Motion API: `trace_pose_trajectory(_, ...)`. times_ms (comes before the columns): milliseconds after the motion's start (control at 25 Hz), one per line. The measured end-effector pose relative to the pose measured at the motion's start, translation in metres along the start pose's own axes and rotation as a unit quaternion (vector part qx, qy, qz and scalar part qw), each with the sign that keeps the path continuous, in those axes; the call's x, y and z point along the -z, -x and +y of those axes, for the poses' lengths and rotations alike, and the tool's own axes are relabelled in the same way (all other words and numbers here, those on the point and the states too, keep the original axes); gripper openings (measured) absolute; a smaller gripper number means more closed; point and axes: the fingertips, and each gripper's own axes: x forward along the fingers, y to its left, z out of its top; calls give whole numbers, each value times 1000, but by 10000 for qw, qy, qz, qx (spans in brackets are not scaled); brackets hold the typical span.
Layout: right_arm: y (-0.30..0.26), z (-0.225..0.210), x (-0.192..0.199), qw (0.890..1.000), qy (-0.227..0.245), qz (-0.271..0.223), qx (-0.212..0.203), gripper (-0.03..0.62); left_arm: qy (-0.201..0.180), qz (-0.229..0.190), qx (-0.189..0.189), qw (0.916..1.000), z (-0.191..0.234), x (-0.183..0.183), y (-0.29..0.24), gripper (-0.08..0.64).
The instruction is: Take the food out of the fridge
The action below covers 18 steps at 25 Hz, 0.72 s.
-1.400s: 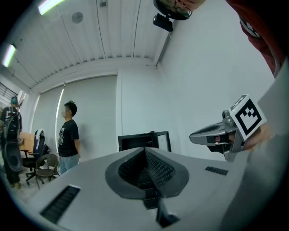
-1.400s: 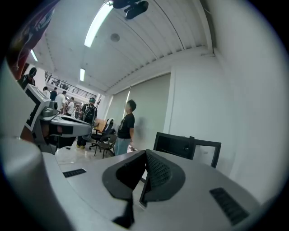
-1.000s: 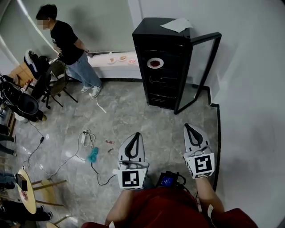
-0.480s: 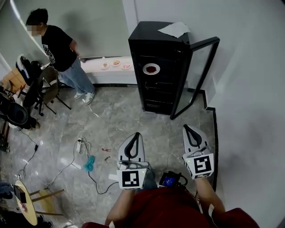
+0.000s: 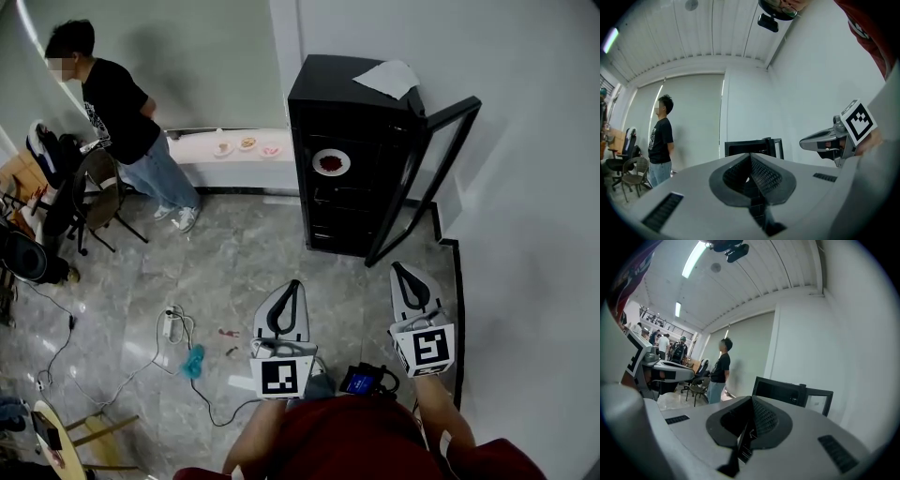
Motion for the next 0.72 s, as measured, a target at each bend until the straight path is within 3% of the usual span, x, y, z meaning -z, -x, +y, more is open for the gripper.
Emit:
trace_pose_trajectory(360,-54,3,-10,9996,7,-10,270,21,109,11,213,9997,46,6,-43,15)
trace_pose_trajectory(720,-78,-10,1,9985,-74,58,547,22,116,43,429,9990,58,17,-75,15)
